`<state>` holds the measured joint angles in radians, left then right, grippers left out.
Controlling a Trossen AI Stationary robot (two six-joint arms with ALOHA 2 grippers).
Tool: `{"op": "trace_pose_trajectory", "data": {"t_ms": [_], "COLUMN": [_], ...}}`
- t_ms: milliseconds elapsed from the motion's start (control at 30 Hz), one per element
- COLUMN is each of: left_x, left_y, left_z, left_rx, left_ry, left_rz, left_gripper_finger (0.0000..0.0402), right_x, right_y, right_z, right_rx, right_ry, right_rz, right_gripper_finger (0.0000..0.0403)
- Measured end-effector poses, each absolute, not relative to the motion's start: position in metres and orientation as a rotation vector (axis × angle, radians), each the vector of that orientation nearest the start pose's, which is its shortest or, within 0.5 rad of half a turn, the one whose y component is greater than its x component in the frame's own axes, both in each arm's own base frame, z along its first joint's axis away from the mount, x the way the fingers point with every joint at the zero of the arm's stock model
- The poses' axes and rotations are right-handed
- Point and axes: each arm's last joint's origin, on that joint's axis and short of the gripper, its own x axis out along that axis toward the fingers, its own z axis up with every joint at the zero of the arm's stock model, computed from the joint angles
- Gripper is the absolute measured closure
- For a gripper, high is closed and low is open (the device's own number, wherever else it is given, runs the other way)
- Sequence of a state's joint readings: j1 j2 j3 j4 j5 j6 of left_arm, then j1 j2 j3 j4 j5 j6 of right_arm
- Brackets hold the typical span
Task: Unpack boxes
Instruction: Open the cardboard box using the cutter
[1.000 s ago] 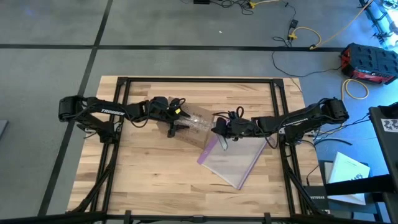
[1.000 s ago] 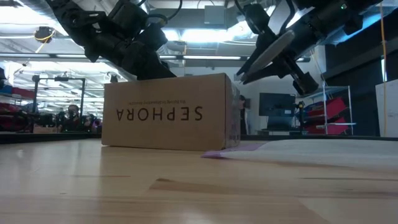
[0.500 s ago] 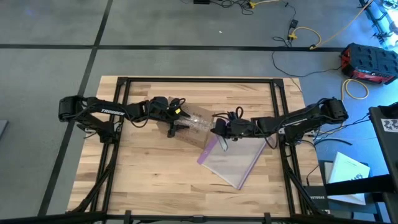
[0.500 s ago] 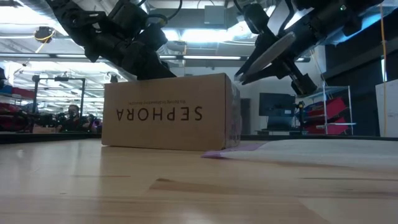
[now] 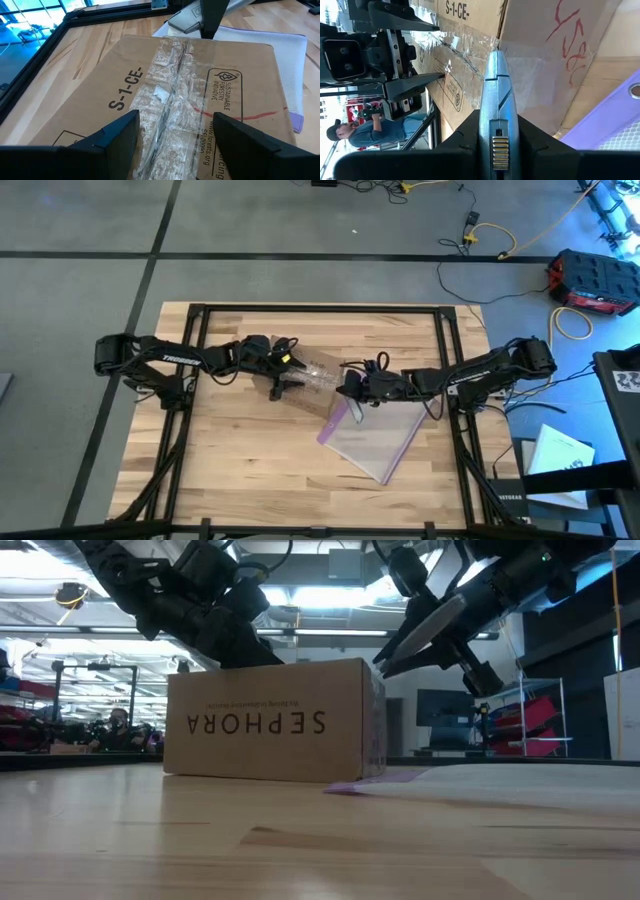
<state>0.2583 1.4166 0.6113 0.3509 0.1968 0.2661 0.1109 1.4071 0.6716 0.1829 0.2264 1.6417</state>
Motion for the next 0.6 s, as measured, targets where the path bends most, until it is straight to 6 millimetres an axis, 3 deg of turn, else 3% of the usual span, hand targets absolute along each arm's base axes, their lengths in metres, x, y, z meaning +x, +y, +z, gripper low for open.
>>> {"op": "trace_pose_trajectory", "data": {"t_ms": [600], "left_x": [0.275], "left_y": [0.073], "left_z": [0.178], "left_rx": [0.121], "left_ry": [0.456], "left_rz": [0.035], "left_gripper_finger": [0.0163], "right_x": [0.28], "right_y": [0.035], "right_z": [0.194], "right_rx": [1.527], "right_ry": [0.301], "right_rz": [-0.509], "right_gripper_finger": [0.0352]}}
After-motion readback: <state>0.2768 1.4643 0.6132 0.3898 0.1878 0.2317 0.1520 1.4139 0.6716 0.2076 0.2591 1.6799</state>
